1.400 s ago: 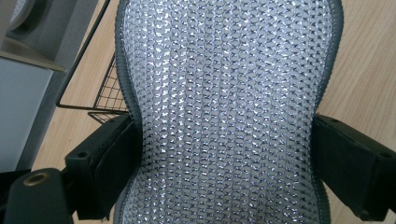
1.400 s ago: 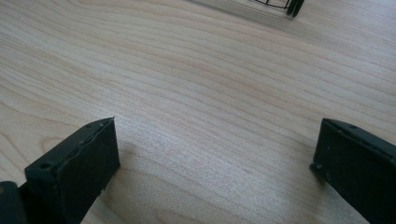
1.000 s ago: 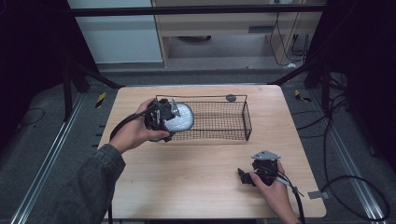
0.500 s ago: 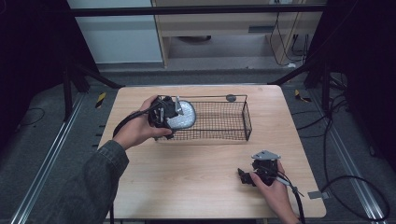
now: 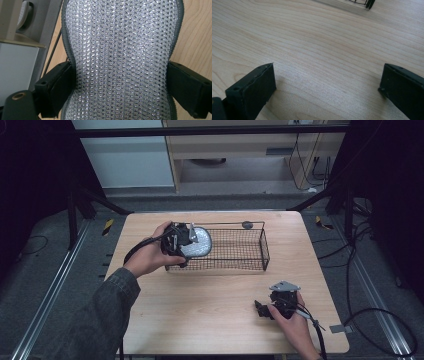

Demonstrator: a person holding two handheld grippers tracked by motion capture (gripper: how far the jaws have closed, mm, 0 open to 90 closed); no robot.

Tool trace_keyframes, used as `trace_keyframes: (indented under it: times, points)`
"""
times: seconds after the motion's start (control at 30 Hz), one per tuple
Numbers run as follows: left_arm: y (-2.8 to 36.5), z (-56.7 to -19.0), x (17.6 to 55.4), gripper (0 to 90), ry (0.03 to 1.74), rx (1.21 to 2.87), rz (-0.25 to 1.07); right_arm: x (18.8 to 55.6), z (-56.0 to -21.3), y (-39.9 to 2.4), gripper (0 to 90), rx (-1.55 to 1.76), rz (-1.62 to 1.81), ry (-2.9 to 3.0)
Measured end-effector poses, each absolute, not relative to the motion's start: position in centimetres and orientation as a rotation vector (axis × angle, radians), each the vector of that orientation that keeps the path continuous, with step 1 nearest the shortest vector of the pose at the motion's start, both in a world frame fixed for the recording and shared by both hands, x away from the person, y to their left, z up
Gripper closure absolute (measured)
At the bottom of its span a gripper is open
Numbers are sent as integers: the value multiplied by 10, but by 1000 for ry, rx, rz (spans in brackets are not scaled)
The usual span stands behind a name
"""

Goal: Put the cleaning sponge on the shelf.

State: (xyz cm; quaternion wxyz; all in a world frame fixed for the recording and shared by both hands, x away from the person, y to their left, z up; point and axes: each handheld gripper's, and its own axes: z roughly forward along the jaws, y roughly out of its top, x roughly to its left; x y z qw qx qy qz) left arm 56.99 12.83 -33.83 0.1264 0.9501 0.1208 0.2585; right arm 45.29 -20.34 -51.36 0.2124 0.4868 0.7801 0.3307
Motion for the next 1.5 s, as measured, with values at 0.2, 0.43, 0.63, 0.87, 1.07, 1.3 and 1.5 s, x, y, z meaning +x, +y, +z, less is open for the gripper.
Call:
trace_keyframes:
  times: [0.2, 0.43, 0.63, 0.87, 1.07, 1.3, 1.5]
  points:
    - [126, -337, 575, 97, 339, 2765, 752, 452, -513, -203, 6, 1362, 924, 2166]
    - [124, -336, 588, 97, 322, 2778, 765, 447, -513, -208, 7, 1356, 920, 2166]
    - [124, -336, 598, 97, 320, 2747, 811, 447, -513, -209, 6, 1352, 926, 2175]
    - [124, -342, 603, 96, 310, 2752, 788, 447, -513, -209, 7, 1350, 925, 2176]
    - [121, -342, 604, 95, 304, 2733, 788, 447, -513, -209, 7, 1351, 925, 2175]
    - [122, -346, 607, 93, 318, 2724, 778, 446, -513, -209, 7, 1349, 924, 2175]
    - [122, -348, 611, 93, 327, 2717, 770, 446, -513, -209, 7, 1349, 923, 2175]
